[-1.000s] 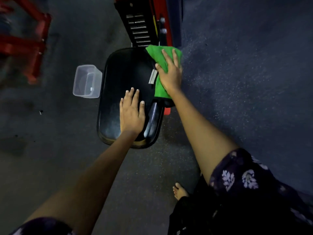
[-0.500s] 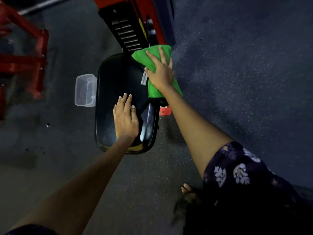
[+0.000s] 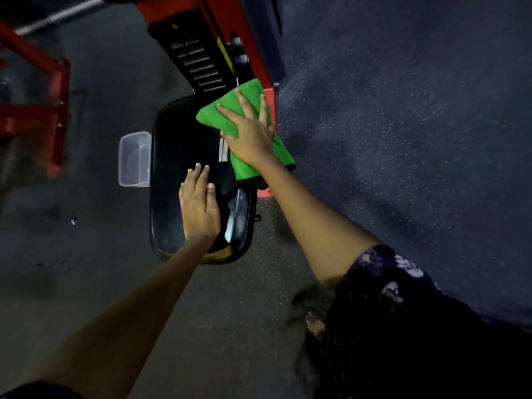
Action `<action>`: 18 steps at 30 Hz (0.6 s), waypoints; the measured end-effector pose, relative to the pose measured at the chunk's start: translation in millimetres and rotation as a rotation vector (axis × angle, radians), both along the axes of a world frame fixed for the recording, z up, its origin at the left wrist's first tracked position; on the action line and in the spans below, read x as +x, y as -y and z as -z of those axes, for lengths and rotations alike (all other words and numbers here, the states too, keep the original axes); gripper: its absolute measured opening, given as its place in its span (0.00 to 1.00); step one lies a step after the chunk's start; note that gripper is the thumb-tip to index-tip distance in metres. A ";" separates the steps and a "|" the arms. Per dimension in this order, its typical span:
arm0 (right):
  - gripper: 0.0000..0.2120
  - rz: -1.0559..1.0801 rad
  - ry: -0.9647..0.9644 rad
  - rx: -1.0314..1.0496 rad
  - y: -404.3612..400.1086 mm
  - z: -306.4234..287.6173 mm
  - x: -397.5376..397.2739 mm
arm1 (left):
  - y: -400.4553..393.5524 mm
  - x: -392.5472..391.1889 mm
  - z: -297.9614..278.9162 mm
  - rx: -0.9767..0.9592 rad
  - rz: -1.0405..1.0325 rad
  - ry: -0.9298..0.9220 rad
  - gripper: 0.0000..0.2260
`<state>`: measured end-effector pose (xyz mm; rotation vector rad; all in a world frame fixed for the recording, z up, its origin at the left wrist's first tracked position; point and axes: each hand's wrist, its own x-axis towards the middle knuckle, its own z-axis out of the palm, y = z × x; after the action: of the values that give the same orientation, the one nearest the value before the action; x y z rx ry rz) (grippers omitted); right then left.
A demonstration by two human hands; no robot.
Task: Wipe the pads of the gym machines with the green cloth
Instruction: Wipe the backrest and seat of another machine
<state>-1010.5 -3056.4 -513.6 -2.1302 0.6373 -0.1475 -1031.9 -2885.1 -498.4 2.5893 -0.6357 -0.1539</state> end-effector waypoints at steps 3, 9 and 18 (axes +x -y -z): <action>0.27 0.116 0.092 0.097 -9.9 4.6 -13.7 | -2.4 -0.8 -0.9 -0.034 -0.015 -0.030 0.22; 0.28 0.274 0.267 0.291 -56.9 20.0 -55.1 | -3.8 -2.1 -5.1 -0.114 -0.008 -0.070 0.22; 0.28 0.345 0.167 0.226 -81.4 6.7 -67.7 | -10.8 0.7 -6.6 -0.369 -0.024 -0.149 0.15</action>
<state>-1078.2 -2974.9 -520.4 -1.7578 0.8740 -0.4182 -1031.1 -2874.3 -491.8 2.2060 -0.5230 -0.1991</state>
